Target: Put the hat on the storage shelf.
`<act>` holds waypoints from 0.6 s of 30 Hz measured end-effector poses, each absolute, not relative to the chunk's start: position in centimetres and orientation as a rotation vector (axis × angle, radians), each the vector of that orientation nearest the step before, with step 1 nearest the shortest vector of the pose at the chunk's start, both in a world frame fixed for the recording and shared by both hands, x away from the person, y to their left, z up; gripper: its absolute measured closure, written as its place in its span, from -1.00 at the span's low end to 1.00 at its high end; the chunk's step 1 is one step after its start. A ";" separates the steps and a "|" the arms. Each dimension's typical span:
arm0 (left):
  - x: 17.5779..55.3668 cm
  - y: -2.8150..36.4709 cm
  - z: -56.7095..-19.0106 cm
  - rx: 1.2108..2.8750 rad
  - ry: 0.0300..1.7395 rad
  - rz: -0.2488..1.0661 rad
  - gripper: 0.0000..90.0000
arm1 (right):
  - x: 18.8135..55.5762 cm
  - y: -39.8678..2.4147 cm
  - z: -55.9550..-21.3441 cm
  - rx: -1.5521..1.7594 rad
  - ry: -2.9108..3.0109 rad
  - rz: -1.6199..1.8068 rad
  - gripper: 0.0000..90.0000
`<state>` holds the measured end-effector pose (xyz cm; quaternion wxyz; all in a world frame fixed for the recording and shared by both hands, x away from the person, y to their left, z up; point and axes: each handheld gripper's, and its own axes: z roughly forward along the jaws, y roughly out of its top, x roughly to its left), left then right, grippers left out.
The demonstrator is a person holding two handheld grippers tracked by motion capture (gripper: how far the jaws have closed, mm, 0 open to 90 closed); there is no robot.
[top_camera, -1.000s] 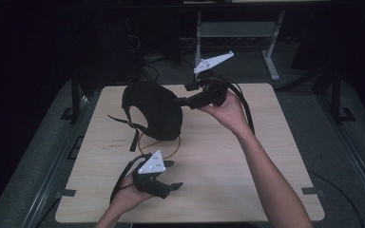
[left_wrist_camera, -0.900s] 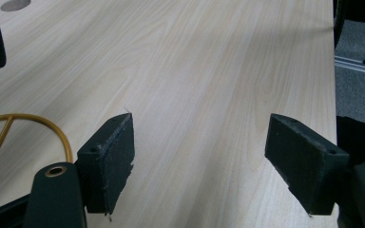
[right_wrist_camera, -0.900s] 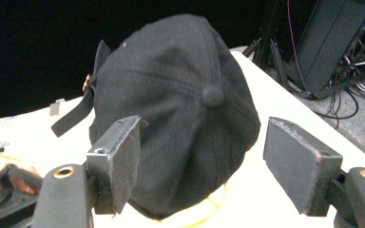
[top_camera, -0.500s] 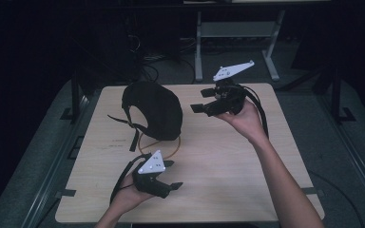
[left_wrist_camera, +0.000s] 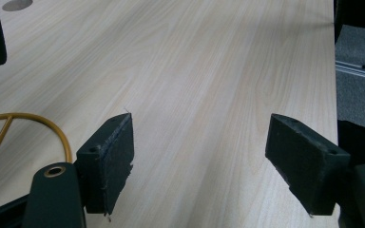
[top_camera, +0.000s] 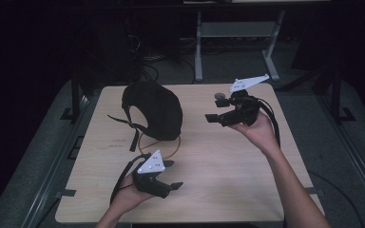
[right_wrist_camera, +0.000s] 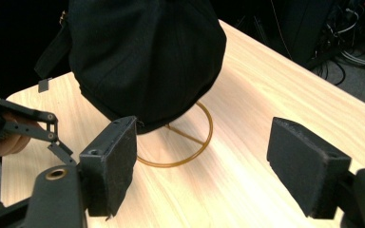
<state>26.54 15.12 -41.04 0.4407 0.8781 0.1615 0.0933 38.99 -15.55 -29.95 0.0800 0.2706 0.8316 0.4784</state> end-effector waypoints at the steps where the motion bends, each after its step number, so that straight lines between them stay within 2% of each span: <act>1: 26.5 15.1 -41.1 2.178 0.401 0.233 -0.46 | 39.0 -15.6 -30.0 0.809 2.487 1.431 -0.46; 18: 26.4 15.1 -41.2 2.169 0.413 0.240 -0.46 | 37.5 -17.9 -32.6 0.866 2.506 1.411 -0.49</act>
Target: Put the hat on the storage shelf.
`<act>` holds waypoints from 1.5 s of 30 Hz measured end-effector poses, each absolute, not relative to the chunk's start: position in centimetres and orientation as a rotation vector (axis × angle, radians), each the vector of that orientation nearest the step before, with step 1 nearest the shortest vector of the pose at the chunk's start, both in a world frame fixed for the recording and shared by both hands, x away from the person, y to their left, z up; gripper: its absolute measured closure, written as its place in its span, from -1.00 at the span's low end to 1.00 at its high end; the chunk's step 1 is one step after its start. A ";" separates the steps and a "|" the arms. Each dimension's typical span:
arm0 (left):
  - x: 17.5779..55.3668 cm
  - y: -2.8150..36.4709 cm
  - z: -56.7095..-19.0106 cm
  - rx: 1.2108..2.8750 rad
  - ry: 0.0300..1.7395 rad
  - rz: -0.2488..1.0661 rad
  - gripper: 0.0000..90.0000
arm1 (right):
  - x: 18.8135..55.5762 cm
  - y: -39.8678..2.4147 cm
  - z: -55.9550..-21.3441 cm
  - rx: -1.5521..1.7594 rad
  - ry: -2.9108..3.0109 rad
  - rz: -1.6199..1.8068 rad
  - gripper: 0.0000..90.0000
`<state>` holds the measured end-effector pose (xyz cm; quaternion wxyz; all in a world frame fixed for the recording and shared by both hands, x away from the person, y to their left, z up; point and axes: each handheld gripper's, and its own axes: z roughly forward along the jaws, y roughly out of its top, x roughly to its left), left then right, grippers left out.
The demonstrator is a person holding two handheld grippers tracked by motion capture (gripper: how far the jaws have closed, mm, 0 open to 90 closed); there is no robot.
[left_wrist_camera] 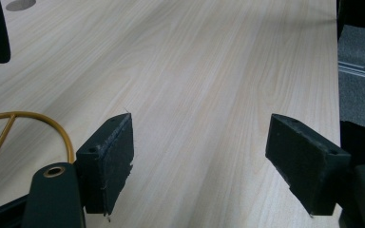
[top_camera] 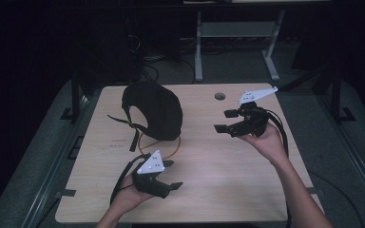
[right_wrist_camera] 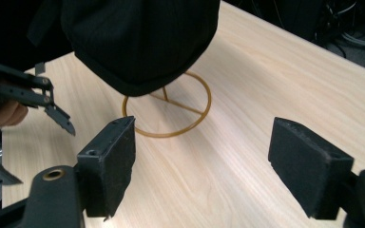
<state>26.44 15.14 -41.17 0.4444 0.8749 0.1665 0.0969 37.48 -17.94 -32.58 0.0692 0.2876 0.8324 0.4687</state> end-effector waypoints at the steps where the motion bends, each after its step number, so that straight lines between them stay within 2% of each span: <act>1: 26.4 15.2 -41.2 2.169 0.413 0.241 -0.46 | 37.5 -17.9 -32.6 0.866 2.506 1.411 -0.49; 18: 26.4 15.4 -41.1 2.168 0.426 0.242 -0.46 | 35.7 -20.5 -35.3 0.946 2.494 1.387 -0.58; 45: 26.5 15.6 -41.3 2.167 0.444 0.251 -0.47 | 32.5 -25.3 -40.7 1.104 2.491 1.367 -0.59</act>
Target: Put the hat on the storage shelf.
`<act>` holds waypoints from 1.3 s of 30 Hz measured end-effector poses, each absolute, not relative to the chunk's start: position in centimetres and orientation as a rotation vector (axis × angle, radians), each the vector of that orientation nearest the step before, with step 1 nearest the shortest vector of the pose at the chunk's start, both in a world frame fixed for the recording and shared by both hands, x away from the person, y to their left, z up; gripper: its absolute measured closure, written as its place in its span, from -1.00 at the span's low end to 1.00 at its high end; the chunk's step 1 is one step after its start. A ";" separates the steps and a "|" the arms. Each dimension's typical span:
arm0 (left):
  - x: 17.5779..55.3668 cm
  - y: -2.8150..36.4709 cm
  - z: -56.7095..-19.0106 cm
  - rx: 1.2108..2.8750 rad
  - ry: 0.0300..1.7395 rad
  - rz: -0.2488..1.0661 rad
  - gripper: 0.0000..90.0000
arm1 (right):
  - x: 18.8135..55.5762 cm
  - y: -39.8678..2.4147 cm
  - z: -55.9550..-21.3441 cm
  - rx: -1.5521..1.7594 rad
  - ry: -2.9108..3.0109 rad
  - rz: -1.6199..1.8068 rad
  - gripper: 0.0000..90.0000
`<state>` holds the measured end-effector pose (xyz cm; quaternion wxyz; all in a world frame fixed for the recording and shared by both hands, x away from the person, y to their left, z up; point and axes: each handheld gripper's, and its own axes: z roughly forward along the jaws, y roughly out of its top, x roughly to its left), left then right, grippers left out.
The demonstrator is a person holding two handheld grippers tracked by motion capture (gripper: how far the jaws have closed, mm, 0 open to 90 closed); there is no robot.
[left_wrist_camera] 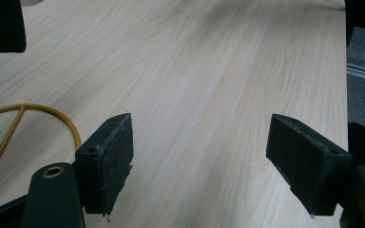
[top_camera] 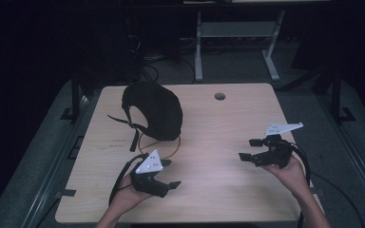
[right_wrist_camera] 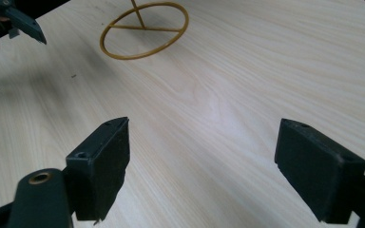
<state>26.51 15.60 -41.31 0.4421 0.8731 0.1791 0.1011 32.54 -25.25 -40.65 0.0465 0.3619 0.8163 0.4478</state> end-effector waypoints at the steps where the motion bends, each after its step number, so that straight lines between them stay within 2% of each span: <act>1: 26.5 15.6 -41.3 2.167 0.444 0.251 -0.47 | 32.5 -25.3 -40.8 1.102 2.486 1.366 -0.59; 39: 26.4 15.6 -41.5 2.174 0.451 0.247 -0.48 | 26.2 -27.7 -45.7 1.193 2.442 1.332 -0.58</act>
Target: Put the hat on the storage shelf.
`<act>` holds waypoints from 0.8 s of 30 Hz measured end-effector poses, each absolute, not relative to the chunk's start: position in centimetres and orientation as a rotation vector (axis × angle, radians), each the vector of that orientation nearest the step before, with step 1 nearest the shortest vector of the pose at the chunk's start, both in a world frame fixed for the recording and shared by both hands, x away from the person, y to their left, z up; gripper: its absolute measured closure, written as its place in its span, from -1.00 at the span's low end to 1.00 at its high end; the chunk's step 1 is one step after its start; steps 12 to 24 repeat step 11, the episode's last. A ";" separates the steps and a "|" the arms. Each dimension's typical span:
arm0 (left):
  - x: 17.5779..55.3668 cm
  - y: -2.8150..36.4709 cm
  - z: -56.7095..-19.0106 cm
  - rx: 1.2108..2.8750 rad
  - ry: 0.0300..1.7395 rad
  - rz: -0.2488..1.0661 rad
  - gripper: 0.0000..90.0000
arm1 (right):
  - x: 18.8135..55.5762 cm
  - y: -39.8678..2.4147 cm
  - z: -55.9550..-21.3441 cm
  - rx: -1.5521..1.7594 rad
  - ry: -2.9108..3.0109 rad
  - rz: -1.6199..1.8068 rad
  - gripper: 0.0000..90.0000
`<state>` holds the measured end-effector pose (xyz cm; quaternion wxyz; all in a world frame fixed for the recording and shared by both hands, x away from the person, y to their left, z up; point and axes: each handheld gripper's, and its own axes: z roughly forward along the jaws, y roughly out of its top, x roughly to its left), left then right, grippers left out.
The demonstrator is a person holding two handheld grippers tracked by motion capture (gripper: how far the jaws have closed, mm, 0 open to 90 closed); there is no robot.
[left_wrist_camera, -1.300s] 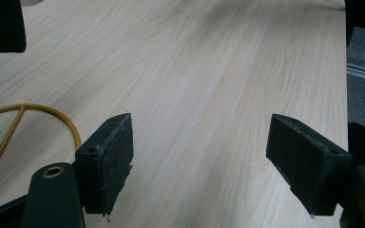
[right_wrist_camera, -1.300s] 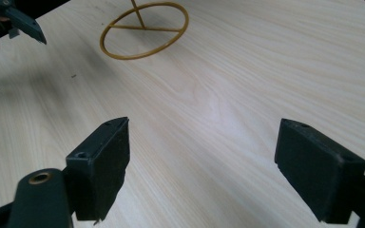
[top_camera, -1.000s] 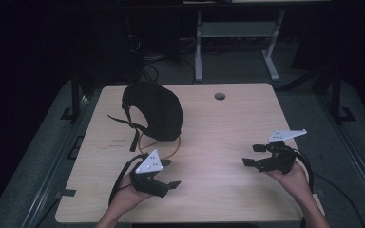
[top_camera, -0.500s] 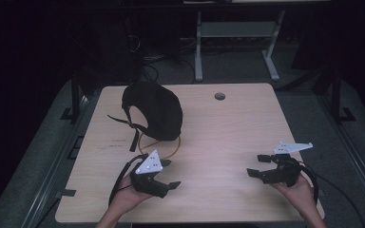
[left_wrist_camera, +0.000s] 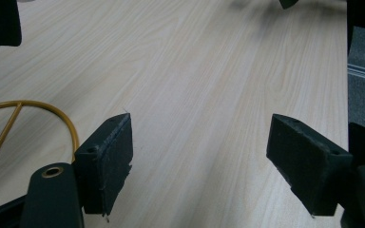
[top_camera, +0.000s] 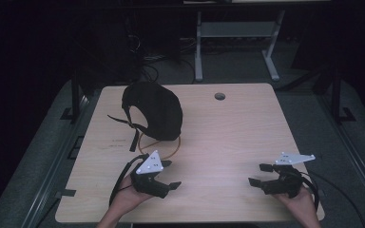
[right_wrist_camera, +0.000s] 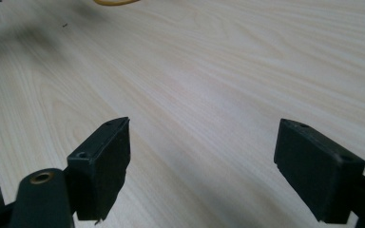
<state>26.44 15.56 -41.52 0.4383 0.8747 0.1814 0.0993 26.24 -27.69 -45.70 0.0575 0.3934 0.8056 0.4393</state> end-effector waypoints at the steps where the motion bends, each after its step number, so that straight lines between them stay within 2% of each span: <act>1: 26.5 15.5 -41.5 2.174 0.452 0.246 -0.48 | 26.1 -27.7 -45.8 1.187 2.443 1.328 -0.58; 24: 26.5 15.5 -41.6 2.184 0.452 0.249 -0.48 | 25.0 -28.1 -46.1 1.201 2.405 1.378 -0.58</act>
